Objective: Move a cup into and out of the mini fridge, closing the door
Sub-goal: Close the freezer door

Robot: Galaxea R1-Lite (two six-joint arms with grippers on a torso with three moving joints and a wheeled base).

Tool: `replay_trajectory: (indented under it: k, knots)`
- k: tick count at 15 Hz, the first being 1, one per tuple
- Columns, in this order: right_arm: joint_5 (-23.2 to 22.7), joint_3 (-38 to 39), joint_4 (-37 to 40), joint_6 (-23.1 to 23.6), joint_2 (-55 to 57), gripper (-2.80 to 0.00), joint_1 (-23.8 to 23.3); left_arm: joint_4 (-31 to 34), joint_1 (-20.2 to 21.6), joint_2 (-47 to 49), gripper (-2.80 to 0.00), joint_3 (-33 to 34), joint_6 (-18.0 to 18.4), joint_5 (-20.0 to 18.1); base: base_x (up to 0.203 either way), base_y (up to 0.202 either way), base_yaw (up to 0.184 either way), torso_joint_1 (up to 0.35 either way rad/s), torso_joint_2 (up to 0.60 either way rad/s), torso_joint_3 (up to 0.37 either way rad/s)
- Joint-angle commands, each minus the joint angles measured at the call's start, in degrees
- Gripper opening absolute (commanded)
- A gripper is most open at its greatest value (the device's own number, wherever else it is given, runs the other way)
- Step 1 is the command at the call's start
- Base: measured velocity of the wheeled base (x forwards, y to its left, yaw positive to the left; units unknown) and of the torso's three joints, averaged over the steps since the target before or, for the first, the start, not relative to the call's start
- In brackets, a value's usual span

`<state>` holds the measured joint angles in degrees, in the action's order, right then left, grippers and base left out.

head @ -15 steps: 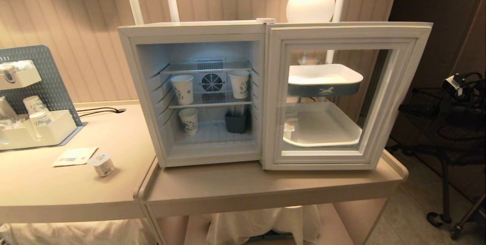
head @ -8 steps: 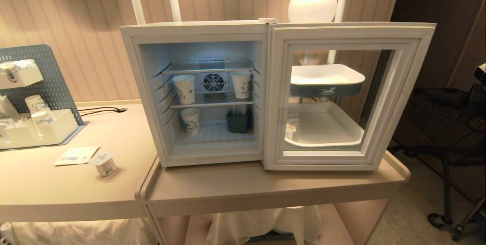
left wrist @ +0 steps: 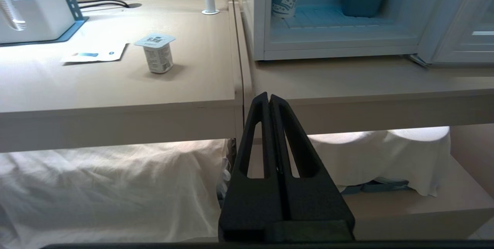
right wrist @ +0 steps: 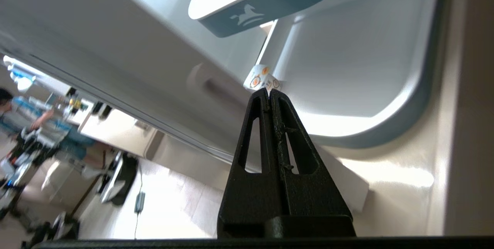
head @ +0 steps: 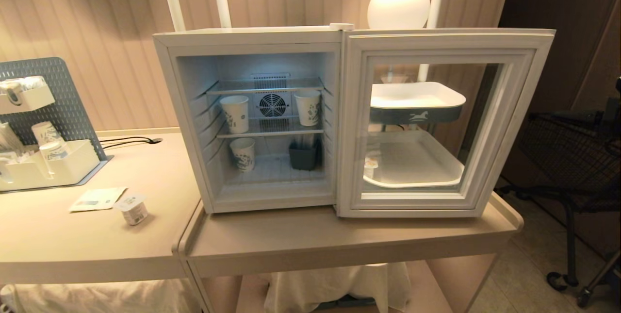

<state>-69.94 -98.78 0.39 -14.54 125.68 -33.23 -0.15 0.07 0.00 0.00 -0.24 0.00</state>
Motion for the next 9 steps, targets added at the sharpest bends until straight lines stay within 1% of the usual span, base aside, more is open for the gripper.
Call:
replay_trajectory:
  k: [1,3,4,5,6,9]
  knots:
    - [-0.14,-5.5,0.28,-0.15,7.25,-2.8,2.06,-0.02,0.01,0.0,-2.8,0.0,-0.02,0.0,0.0,0.0,0.0,0.0,0.0,0.0]
    - [0.61,-11.02,0.61,-0.21,12.16,-2.8,4.44,-0.02,0.01,0.0,-2.8,0.0,-0.02,0.0,0.0,0.0,0.0,0.0,0.0,0.0]
    - [2.3,-11.8,-0.5,-0.19,13.93,-2.8,6.23,-0.02,0.01,0.0,-2.8,0.0,-0.02,0.0,0.0,0.0,0.0,0.0,0.0,0.0]
    - [5.01,-11.94,-2.26,-0.21,15.22,-2.8,7.84,-0.02,0.01,0.0,-2.8,0.0,-0.02,0.0,0.0,0.0,0.0,0.0,0.0,0.0]
    - [6.09,-11.96,-2.79,-0.22,15.85,-2.8,9.05,-0.02,0.01,0.0,-2.8,0.0,-0.02,0.0,0.0,0.0,0.0,0.0,0.0,0.0]
    - [6.4,-11.24,-2.4,-0.22,15.4,-2.8,11.85,-0.02,0.01,0.0,-2.8,0.0,-0.02,0.0,0.0,0.0,0.0,0.0,0.0,0.0]
